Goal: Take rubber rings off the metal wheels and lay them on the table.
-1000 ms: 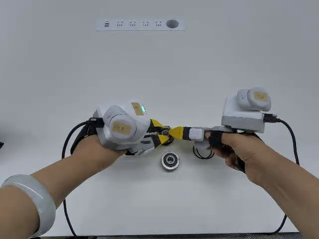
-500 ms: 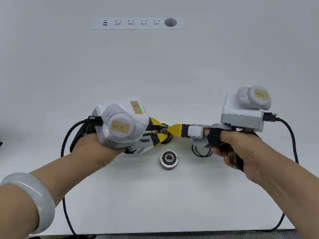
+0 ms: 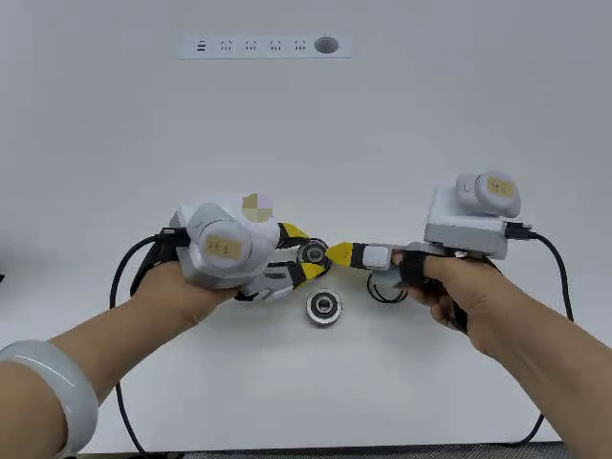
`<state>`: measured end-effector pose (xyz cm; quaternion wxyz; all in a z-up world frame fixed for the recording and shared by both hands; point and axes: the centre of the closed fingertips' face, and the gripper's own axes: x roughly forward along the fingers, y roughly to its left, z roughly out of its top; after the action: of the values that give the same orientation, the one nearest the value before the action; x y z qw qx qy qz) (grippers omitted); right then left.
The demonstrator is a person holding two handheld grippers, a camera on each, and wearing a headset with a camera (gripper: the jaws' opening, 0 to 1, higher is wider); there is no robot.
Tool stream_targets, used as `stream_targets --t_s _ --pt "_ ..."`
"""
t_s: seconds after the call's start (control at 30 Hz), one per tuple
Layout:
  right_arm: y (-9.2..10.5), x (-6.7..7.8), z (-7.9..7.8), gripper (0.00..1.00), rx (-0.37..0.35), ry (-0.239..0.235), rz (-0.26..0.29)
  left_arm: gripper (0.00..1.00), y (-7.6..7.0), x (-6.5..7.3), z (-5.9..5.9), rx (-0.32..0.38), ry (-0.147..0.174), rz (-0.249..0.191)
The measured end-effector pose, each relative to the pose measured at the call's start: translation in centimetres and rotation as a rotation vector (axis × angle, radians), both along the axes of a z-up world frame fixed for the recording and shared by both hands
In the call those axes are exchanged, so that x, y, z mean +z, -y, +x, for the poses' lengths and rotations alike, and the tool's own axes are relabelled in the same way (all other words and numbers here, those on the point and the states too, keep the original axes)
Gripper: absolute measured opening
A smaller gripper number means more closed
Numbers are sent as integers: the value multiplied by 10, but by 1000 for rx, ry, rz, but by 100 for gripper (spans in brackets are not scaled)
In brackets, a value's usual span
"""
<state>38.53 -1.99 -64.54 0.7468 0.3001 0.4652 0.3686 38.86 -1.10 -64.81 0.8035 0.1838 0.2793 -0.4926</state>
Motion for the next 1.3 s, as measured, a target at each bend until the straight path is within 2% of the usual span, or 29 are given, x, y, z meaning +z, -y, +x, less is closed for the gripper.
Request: stream_targets --t_s 0.37,0.6,0.87,1.1,1.3 --pt "-3 7 -1 2 8 6 19 29 -8 -2 -2 14 -3 12" --pt "-6 21 -5 2 6 16 47 32 -14 -4 -3 22 -6 18" --pt "-5 30 -11 2 8 31 67 36 -20 -5 -4 36 -9 23" --pt "1 32 -20 2 1 28 78 37 -24 -5 -5 51 -10 20" --pt "16 24 -27 2 -23 14 67 36 -26 -6 -6 57 -14 17"
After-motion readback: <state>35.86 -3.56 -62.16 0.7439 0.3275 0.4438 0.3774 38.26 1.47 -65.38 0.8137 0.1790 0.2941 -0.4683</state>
